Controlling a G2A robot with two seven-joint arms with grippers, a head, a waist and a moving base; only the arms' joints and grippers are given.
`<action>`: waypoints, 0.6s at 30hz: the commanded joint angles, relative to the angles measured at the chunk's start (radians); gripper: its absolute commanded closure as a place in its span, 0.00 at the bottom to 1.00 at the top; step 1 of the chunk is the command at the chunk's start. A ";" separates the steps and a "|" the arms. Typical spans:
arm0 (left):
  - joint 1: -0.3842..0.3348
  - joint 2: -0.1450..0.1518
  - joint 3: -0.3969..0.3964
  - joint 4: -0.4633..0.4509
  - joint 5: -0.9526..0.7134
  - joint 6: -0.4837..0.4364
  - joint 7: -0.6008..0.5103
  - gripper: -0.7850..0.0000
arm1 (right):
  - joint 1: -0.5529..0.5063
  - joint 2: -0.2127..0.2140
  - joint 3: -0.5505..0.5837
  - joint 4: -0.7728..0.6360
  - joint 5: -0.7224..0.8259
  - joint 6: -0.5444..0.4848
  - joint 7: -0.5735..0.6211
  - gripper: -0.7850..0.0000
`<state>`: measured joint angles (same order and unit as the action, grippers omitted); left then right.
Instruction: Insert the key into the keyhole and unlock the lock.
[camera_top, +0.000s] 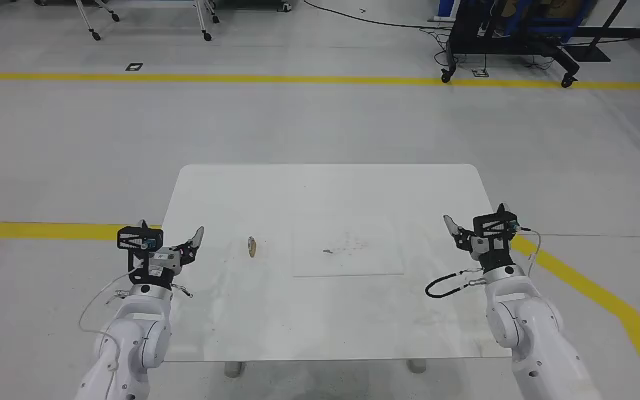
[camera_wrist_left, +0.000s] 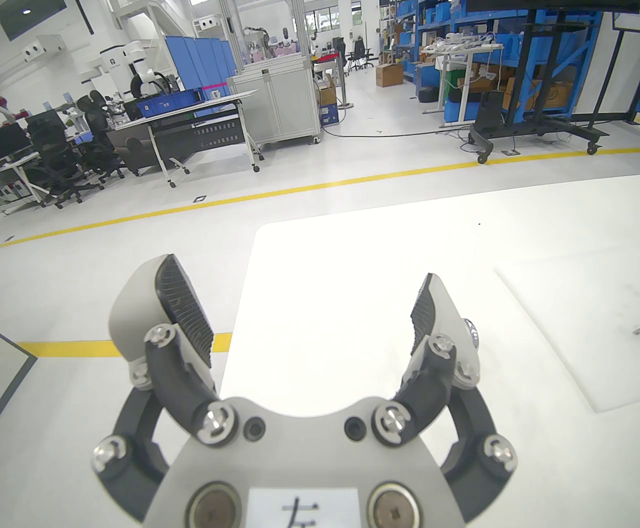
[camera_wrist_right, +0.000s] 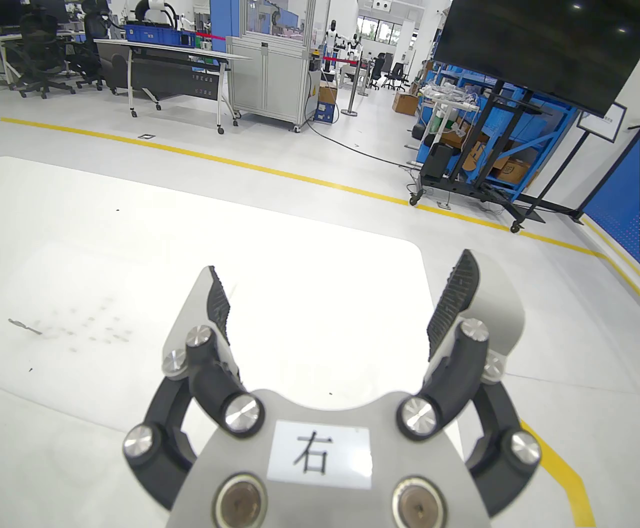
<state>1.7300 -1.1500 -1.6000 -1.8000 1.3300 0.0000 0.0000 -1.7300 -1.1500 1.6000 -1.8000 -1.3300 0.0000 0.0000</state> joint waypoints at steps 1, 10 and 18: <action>0.000 0.000 0.000 0.000 0.000 0.000 0.000 0.00 | 0.000 0.000 0.000 0.000 0.000 0.000 0.000 0.00; 0.000 0.000 0.000 0.000 0.000 0.000 0.000 0.00 | 0.012 -0.003 -0.057 -0.016 -0.077 -0.015 0.044 0.00; 0.000 0.000 0.000 0.000 0.000 0.000 0.000 0.00 | 0.089 -0.011 -0.195 0.029 -0.141 -0.108 0.167 0.00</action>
<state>1.7300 -1.1500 -1.6000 -1.8000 1.3300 0.0000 0.0000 -1.6397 -1.1614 1.4030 -1.7703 -1.4717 -0.1107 0.1699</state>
